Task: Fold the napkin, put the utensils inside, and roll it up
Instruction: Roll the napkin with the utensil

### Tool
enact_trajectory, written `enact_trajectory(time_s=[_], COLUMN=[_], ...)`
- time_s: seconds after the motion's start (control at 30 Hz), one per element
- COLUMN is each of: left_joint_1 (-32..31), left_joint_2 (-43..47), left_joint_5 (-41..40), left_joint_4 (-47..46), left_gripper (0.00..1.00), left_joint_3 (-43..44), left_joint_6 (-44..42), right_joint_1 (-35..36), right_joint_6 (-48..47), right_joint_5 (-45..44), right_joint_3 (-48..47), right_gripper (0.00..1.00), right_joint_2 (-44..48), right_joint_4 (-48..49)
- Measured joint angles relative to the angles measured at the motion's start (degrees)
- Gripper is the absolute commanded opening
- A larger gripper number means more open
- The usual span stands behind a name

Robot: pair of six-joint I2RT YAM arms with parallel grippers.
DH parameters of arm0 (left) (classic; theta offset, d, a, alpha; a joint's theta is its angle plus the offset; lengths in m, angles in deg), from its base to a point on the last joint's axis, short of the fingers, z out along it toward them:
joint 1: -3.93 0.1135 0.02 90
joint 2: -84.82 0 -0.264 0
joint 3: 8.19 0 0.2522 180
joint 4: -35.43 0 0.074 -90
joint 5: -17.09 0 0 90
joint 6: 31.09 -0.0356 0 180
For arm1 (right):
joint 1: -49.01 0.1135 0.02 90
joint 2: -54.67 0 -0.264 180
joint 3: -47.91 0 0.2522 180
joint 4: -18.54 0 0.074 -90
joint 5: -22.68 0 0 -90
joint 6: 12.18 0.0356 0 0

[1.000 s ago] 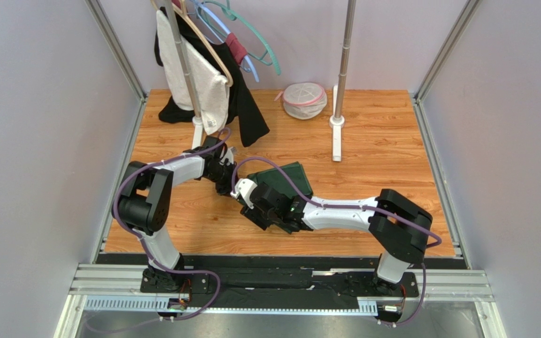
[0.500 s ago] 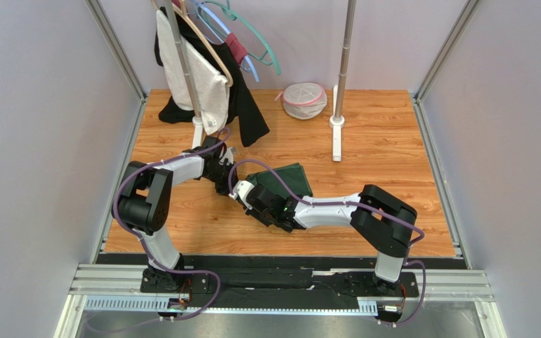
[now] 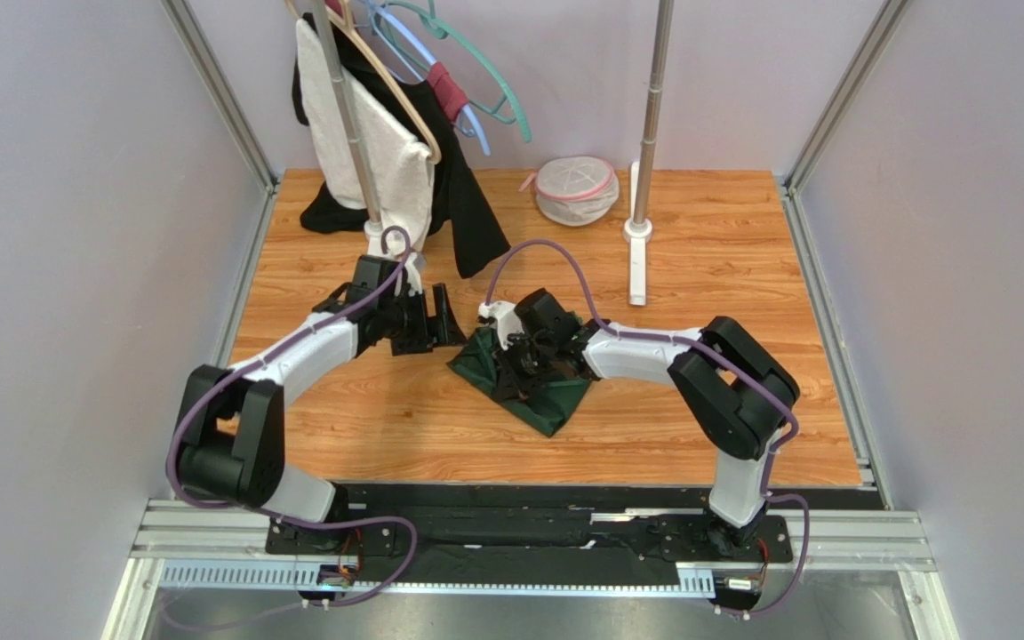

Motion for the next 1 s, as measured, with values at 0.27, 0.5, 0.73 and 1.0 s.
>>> enact_trajectory(time_s=[0.27, 0.5, 0.73, 1.0], left_joint_1=[0.17, -2.95, -6.58, -9.77], left_joint_2=[8.96, 9.38, 11.04, 5.57], left_joint_5=[-0.57, 1.22, 1.09, 4.33], left_joint_4=[-15.39, -22.8, -29.18, -37.73], left_gripper=[0.7, 0.65, 0.62, 0.61], left_joint_3=[-13.09, -16.24, -18.97, -19.34], left_joint_6=[0.94, 0.11, 1.11, 5.66], right_joint_1=[-6.08, -11.61, -14.32, -15.45], right_joint_6=[4.68, 9.64, 12.35, 14.25], right_joint_5=[15.91, 25.75, 30.32, 32.15], right_joint_3=[-2.12, -2.08, -1.99, -1.75], right_gripper=[0.0, 0.0, 0.0, 0.0], right_joint_2=[-5.03, -8.66, -10.8, -11.76], right_joint_4=[0.17, 1.18, 2.08, 3.52])
